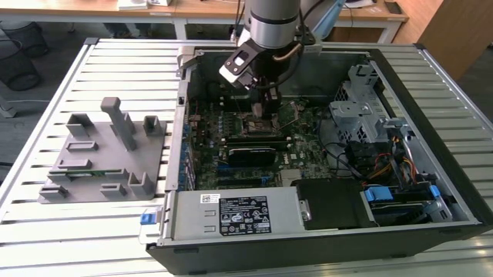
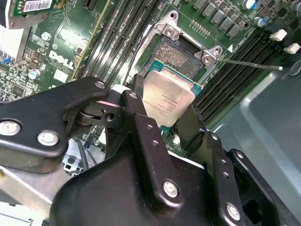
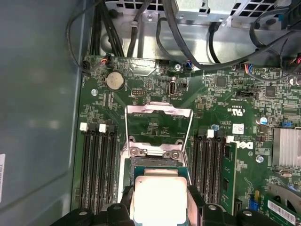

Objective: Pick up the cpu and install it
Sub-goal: 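Place the cpu into insertion slot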

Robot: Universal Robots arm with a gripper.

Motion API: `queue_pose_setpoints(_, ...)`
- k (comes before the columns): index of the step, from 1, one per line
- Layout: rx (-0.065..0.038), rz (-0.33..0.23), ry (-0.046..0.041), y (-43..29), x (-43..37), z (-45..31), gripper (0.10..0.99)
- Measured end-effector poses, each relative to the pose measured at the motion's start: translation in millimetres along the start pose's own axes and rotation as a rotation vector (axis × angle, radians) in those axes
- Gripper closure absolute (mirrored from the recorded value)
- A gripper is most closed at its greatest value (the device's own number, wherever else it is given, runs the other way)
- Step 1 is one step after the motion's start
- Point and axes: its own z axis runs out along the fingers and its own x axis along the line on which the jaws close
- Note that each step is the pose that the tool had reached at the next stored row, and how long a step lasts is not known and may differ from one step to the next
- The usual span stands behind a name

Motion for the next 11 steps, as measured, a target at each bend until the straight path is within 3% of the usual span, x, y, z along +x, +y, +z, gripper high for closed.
queue_pose_setpoints(11, -0.003, 0.006, -0.0005, -1.1, 0.2, 12.9, 0.557)
